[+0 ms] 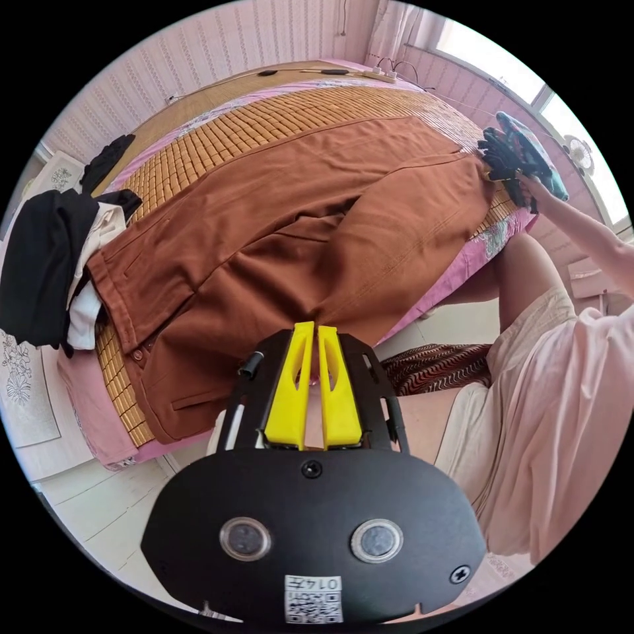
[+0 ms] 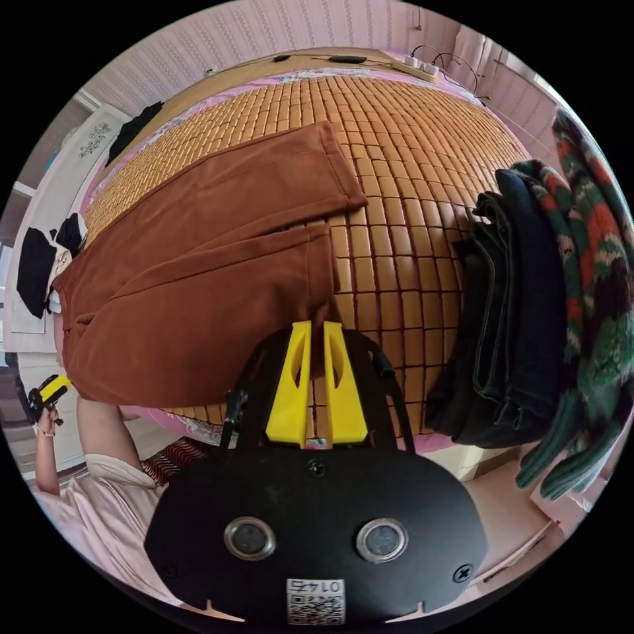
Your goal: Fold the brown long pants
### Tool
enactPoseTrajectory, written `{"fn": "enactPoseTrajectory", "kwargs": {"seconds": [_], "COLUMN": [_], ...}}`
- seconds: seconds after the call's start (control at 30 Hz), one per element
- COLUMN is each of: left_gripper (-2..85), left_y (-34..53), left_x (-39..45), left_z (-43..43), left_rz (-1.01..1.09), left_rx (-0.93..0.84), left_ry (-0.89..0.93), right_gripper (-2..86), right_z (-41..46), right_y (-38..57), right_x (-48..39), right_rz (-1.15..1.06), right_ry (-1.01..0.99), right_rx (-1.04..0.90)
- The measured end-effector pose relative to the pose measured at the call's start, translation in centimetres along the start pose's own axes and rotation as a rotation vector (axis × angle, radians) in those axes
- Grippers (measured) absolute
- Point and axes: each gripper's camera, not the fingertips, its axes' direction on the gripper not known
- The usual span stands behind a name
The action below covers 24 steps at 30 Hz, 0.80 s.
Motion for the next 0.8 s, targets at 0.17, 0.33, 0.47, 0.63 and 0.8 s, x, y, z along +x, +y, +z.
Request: {"fn": "enactPoseTrajectory", "kwargs": {"seconds": [0.17, 0.33, 0.47, 0.63, 0.8], "left_gripper": [-0.9, -0.5, -0.1, -0.2, 0.4], "left_y": [0.3, -0.3, -0.6, -0.4, -2.0], "left_x": [0.5, 1.5, 1.6, 1.1, 1.6], "left_z": [-2.9, 1.6, 3.3, 0.8, -1.0], "left_rz": [0.069, 0.082, 0.07, 0.064, 0.097], "left_rx": [0.092, -0.039, -0.105, -0.042, 0.03], "left_ry": [-0.033, -0.004, -0.013, -0.052, -0.027], "right_gripper": [2.7, 4.1, 2.8, 8.0, 11.5], "right_z": [-7.9, -3.0, -2.8, -2.1, 1.3], "right_y": [6.0, 11.1, 11.9, 9.1, 5.7], "right_x": [2.3, 5.6, 5.6, 4.0, 3.7], "right_rz": [0.036, 0.21, 0.242, 0.167, 0.21], "right_ry": [-0.163, -0.153, -0.128, -0.074, -0.086], "right_rx": [0.243, 0.035, 0.074, 0.099, 0.079]}}
